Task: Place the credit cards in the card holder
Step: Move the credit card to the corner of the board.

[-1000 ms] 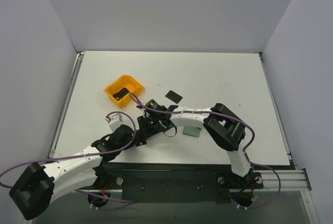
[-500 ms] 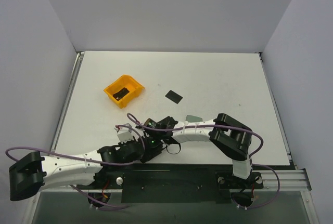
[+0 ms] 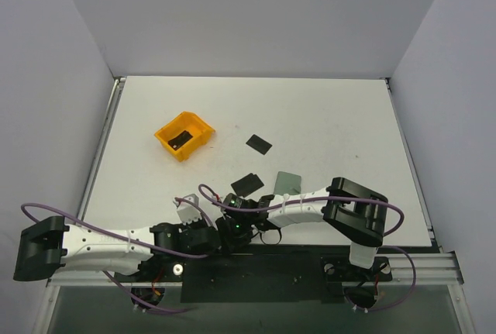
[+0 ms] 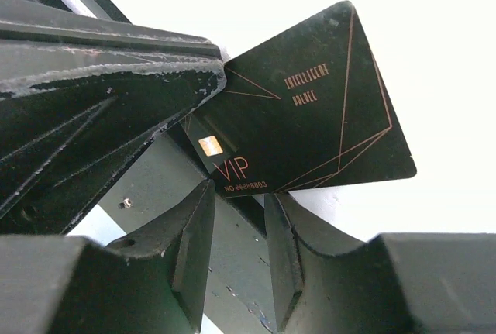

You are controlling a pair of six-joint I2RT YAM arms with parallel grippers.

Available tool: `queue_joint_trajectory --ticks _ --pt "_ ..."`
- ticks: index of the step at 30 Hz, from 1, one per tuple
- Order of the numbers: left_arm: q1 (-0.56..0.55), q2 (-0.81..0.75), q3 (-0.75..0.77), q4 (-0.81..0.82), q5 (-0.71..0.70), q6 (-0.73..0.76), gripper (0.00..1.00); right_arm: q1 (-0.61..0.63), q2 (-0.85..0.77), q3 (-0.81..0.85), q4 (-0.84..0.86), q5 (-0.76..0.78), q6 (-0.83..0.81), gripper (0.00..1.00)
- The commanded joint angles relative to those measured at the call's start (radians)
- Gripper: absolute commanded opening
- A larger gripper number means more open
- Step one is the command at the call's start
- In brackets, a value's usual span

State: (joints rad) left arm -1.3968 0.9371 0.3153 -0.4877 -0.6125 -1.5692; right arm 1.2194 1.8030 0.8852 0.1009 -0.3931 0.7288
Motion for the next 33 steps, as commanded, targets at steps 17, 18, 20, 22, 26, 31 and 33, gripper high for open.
queue_joint_trajectory --ticks 17,18,20,22,26,31,33 --pt "-0.013 -0.014 0.051 -0.218 0.013 -0.089 0.00 -0.073 -0.175 -0.049 -0.093 0.212 -0.058 0.38" --pt "-0.014 -0.008 0.053 -0.221 0.014 -0.088 0.00 -0.077 -0.182 -0.048 -0.098 0.214 -0.058 0.38" --pt "-0.014 -0.004 0.062 -0.233 0.016 -0.089 0.00 -0.084 -0.192 -0.048 -0.098 0.223 -0.065 0.38" --pt "-0.013 -0.012 0.073 -0.267 0.014 -0.100 0.00 -0.093 -0.206 -0.057 -0.098 0.230 -0.066 0.38" --pt "-0.014 -0.047 0.111 -0.383 -0.006 -0.141 0.00 -0.118 -0.232 -0.071 -0.133 0.232 -0.074 0.39" --pt "-0.016 -0.103 0.177 -0.462 -0.061 -0.126 0.00 -0.135 -0.292 -0.083 -0.173 0.284 -0.086 0.42" --pt "-0.014 -0.100 0.214 -0.480 -0.087 -0.091 0.02 -0.150 -0.304 -0.094 -0.167 0.296 -0.083 0.45"
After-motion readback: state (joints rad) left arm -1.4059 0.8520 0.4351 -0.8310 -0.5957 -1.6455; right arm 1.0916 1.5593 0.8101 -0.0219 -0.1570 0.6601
